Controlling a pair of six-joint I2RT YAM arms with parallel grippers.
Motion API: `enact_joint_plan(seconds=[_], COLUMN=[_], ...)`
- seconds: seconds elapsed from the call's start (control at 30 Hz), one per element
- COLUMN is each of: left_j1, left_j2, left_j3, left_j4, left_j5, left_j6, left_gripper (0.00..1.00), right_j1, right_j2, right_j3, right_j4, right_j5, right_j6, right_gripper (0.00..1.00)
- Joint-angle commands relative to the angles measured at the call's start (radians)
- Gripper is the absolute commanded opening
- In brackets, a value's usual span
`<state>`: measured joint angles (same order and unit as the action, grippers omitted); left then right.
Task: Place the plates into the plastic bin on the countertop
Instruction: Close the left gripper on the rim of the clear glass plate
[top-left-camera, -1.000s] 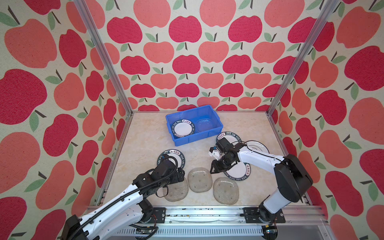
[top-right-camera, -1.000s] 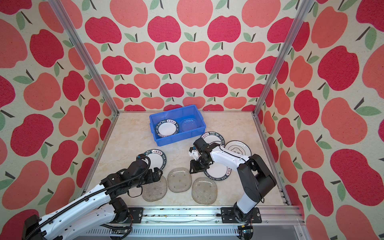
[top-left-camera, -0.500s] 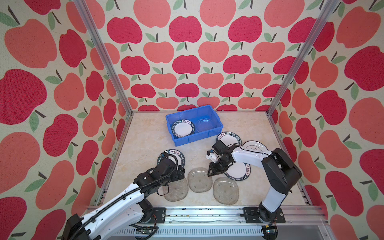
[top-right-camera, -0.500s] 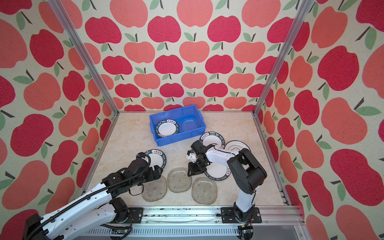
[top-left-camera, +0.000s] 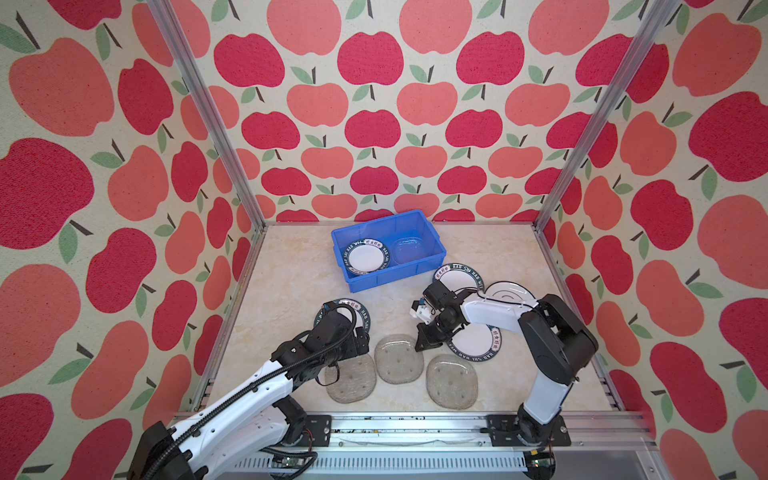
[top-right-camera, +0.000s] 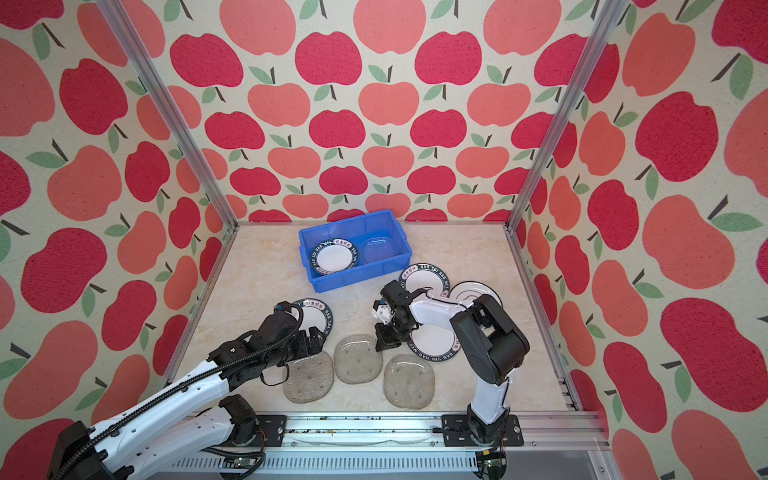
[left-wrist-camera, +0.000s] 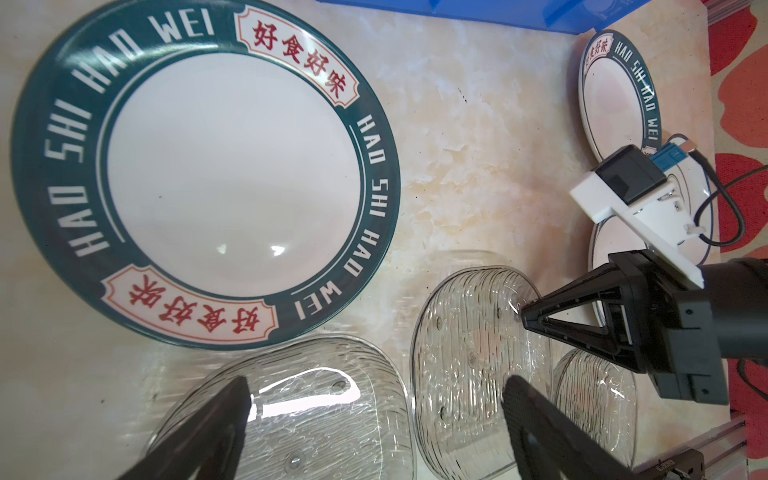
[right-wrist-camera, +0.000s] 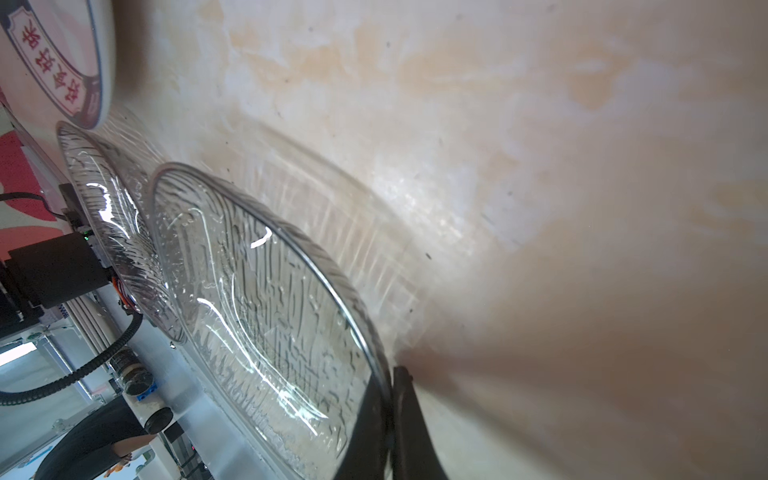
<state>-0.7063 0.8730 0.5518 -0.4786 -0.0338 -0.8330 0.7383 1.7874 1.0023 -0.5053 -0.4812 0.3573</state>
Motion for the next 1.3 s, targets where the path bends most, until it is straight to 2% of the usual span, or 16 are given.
enact_joint_plan(seconds=[0.0,0.23,0.43,0.77,0.93,1.1,1.17,1.2,1.27], left_j1=[0.011,0.028,0.030,0.029,0.028,0.028,0.030,0.030,0.031], left_j2=[0.019,0.069,0.119,0.210,0.282,0.312,0.314,0.314,0.312], left_j3=[0.036,0.059,0.074,0.125,0.153,0.175,0.184,0.187,0.194], left_j4=[0.023,0.064,0.147,0.184,0.188,0.165,0.156,0.153,0.150], left_j5=[0.016,0.051,0.110,0.132,0.142,0.125,0.117,0.116,0.112], left_j6=[0.033,0.049,0.070,0.090,0.100,0.105,0.107,0.110,0.116], left_gripper=[0.96,0.92,0.77,0.59,0.44,0.19,0.04,0.00,0.00], right_j1=[-0.021,-0.074,-0.087,-0.087,-0.087,-0.086,-0.085,-0.086,-0.086], right_j2=[-0.004,-0.075,-0.106,-0.138,-0.148,-0.151,-0.151,-0.151,-0.147], right_j3=[0.022,0.062,0.123,0.184,0.205,0.214,0.213,0.213,0.219], right_j4=[0.017,-0.037,-0.097,-0.128,-0.145,-0.155,-0.156,-0.155,-0.154], right_j5=[-0.023,-0.022,-0.032,-0.020,-0.023,-0.018,-0.012,-0.009,-0.002], right_j6=[0.023,0.009,-0.012,-0.014,-0.017,-0.022,-0.024,-0.024,-0.021], right_gripper=[0.00,0.00,0.00,0.00,0.00,0.00,0.00,0.00,0.00])
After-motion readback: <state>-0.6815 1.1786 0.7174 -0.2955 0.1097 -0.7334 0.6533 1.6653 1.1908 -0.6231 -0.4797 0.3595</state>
